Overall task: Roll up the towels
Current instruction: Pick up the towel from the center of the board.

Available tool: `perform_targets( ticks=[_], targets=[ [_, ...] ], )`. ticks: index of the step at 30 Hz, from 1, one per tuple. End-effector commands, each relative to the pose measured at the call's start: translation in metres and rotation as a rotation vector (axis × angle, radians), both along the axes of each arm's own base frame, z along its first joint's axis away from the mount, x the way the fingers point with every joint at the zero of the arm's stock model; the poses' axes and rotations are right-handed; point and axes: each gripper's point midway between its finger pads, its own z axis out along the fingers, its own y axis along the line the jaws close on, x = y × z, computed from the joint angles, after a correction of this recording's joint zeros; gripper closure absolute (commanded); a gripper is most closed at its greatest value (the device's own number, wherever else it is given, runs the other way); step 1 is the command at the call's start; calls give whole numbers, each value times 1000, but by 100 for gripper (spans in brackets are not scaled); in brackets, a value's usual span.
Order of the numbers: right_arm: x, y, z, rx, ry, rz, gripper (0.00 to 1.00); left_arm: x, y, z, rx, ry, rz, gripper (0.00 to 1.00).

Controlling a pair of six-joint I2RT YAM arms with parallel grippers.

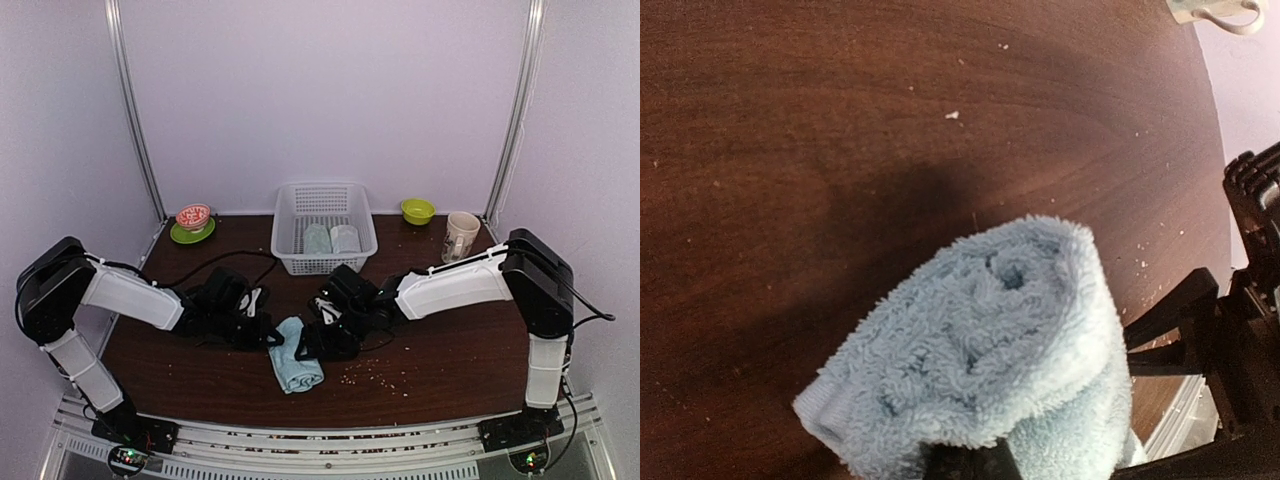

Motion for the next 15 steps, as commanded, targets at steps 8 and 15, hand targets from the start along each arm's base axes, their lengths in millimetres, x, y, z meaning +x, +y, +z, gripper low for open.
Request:
perform_targets(
  ticks=[8,15],
  targets=[
    [-18,32,-12,26,75,37,28,-20,37,-45,147,92,50,100],
    [8,19,14,110,44,-97,26,-23,40,-48,148,99,52,100]
  ],
)
